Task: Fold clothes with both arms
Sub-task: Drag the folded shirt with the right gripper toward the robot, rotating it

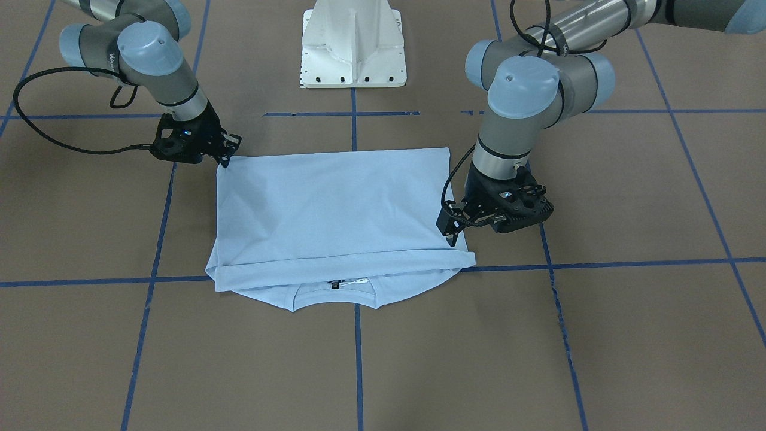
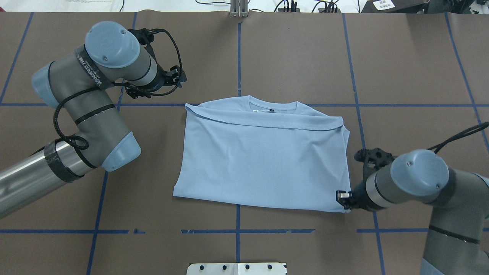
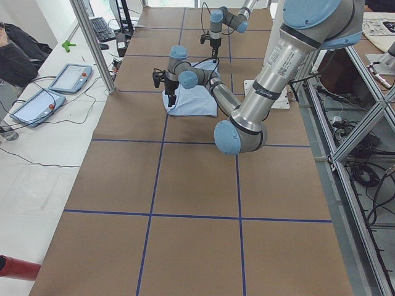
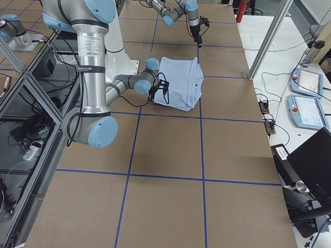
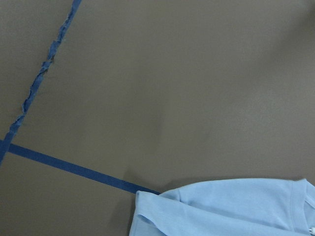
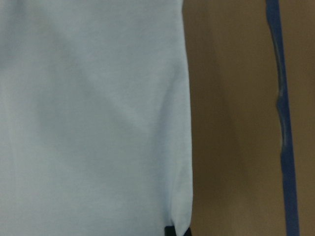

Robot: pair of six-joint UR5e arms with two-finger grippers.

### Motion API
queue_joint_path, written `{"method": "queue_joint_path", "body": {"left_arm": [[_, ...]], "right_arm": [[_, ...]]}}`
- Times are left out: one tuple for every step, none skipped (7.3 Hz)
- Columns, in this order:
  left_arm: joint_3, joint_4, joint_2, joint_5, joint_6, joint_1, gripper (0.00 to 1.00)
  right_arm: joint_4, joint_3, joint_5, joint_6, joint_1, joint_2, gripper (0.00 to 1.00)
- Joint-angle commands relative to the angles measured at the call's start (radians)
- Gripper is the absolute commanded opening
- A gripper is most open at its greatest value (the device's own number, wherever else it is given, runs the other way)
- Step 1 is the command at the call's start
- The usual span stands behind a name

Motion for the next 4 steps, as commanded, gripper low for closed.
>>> {"method": "queue_joint_path", "body": {"left_arm": [[-0.007, 0.000, 0.001, 0.009, -0.015, 0.015, 1.00], [-0.008, 0.000, 0.001, 0.017, -0.027, 0.025, 1.00], [-0.012, 0.000, 0.002, 0.017, -0.029, 0.034, 1.00], [-0.021, 0.000, 0.004, 0.015, -0.029, 0.046, 1.00]], "right_arm": [[0.006, 0.104, 0.014, 0.147, -0.229, -0.082, 0.00], [0.008, 0.118, 0.019, 0.197, -0.285, -0.080, 0.27], [0.009, 0.121, 0.013, 0.228, -0.302, -0.080, 0.99], [0.011, 0.121, 0.007, 0.240, -0.299, -0.077, 1.00]]}}
